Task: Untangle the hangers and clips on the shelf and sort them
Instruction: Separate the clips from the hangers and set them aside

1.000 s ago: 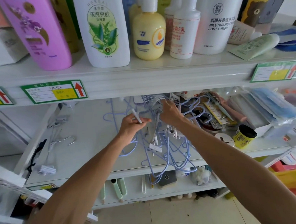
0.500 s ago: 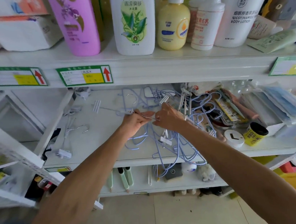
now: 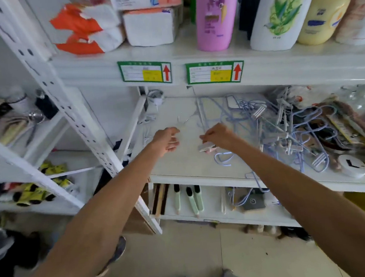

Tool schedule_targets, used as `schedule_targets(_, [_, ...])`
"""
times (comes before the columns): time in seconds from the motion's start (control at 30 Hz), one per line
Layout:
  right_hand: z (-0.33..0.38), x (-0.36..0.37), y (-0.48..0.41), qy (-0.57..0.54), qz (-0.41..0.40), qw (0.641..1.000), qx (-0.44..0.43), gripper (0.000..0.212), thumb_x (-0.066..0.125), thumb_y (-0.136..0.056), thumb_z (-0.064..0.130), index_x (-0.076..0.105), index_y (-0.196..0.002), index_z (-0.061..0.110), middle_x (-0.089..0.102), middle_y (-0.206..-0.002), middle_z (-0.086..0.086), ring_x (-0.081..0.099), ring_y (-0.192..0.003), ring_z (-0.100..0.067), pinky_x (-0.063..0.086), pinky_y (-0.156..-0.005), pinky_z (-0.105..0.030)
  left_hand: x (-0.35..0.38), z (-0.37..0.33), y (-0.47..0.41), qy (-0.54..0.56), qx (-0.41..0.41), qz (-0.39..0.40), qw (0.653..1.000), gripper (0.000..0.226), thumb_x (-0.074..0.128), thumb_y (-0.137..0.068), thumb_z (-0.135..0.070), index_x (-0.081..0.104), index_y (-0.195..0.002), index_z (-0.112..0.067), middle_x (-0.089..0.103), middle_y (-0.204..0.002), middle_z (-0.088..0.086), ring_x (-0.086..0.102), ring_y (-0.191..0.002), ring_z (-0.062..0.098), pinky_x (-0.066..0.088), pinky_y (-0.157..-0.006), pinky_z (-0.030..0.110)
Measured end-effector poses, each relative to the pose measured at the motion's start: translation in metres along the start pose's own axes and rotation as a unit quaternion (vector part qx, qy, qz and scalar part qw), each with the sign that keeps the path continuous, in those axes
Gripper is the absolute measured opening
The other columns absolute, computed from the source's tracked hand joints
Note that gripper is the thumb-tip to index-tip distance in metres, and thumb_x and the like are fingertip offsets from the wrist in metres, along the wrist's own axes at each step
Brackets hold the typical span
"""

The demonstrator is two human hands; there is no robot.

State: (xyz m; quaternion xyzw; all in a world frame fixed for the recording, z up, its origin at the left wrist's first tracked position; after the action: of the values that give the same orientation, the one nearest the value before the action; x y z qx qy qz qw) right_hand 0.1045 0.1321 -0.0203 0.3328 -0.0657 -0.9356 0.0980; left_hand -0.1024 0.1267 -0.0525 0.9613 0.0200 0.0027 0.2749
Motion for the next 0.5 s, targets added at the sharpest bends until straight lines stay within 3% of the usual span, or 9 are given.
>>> schedule_targets(0.07, [0.016, 0.029, 0.001, -0.154, 0.072, 0.985, 0.028, 0.013, 0.070, -0.089, 0.014, 0.069, -0.080, 0.006, 0.066, -0.069, -0.006, 0.066, -0.069, -0.017, 0.055, -0.073, -0.026, -0.027, -0.006, 0.000, 0.034, 0.021, 0.017, 0.999, 0.018, 0.059, -0.094, -0.023, 0.064, -0.108, -0.014, 0.062, -0.119, 0.014, 0.067, -0.091, 0.028, 0.051, -0.083, 0.036])
schedule_targets(0.13, [0.032, 0.055, 0.003, -0.302, 0.123, 0.944, 0.053, 0.016, 0.065, -0.091, 0.004, 0.065, -0.076, -0.002, 0.060, -0.073, -0.015, 0.065, -0.069, -0.026, 0.057, -0.078, -0.036, -0.047, -0.016, 0.005, 0.082, 0.058, 0.047, 0.994, 0.017, 0.055, -0.097, -0.017, 0.062, -0.112, -0.012, 0.064, -0.125, 0.016, 0.070, -0.094, 0.029, 0.051, -0.091, 0.040])
schedule_targets(0.2, [0.045, 0.075, 0.011, -0.397, 0.183, 0.894, 0.100, 0.017, 0.051, -0.097, 0.002, 0.058, -0.082, -0.002, 0.058, -0.072, -0.016, 0.063, -0.059, -0.022, 0.054, -0.056, -0.028, -0.064, -0.029, 0.009, 0.109, 0.116, 0.061, 0.985, 0.025, 0.055, -0.096, -0.010, 0.059, -0.120, -0.010, 0.066, -0.122, 0.015, 0.071, -0.095, 0.029, 0.055, -0.080, 0.035])
schedule_targets(0.27, [0.050, 0.081, 0.014, -0.446, 0.223, 0.856, 0.134, 0.019, 0.041, -0.098, 0.004, 0.055, -0.086, 0.004, 0.055, -0.072, -0.013, 0.056, -0.052, -0.016, 0.041, -0.044, -0.021, -0.080, -0.043, 0.013, 0.071, 0.187, 0.051, 0.979, 0.039, 0.065, -0.090, -0.004, 0.057, -0.128, -0.009, 0.067, -0.122, 0.012, 0.070, -0.101, 0.029, 0.056, -0.072, 0.032])
schedule_targets(0.37, [0.047, 0.085, 0.012, -0.502, 0.279, 0.802, 0.162, 0.026, 0.041, -0.094, 0.009, 0.051, -0.069, 0.009, 0.046, -0.066, -0.007, 0.038, -0.042, -0.009, 0.025, -0.042, -0.017, -0.092, -0.057, 0.012, -0.044, 0.269, 0.030, 0.962, 0.049, 0.079, -0.081, -0.012, 0.060, -0.126, -0.015, 0.066, -0.124, 0.008, 0.069, -0.105, 0.025, 0.057, -0.078, 0.036])
schedule_targets(0.43, [0.044, 0.086, 0.013, -0.486, 0.304, 0.803, 0.165, 0.029, 0.046, -0.092, 0.012, 0.042, -0.063, 0.012, 0.043, -0.064, -0.006, 0.032, -0.037, -0.006, 0.019, -0.041, -0.017, -0.097, -0.066, 0.013, -0.107, 0.319, 0.000, 0.942, 0.058, 0.086, -0.074, -0.028, 0.058, -0.125, -0.023, 0.064, -0.126, 0.003, 0.068, -0.107, 0.020, 0.056, -0.087, 0.036])
schedule_targets(0.5, [0.043, 0.086, 0.015, -0.451, 0.323, 0.815, 0.169, 0.033, 0.044, -0.093, 0.012, 0.039, -0.061, 0.013, 0.046, -0.064, -0.007, 0.030, -0.033, -0.005, 0.015, -0.040, -0.018, -0.098, -0.077, 0.015, -0.173, 0.355, -0.025, 0.918, 0.065, 0.087, -0.070, -0.040, 0.054, -0.126, -0.032, 0.060, -0.132, -0.007, 0.061, -0.114, 0.008, 0.051, -0.093, 0.025])
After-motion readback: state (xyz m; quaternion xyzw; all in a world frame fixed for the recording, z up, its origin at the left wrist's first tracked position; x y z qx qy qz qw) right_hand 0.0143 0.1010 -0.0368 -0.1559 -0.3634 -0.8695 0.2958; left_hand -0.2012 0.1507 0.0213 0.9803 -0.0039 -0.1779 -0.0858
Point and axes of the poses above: each hand's wrist, its own y-axis away from the middle knuckle, its own x-axis out of the palm, z = x × y, the point moved 9 cm from there along -y, towards the middle knuckle
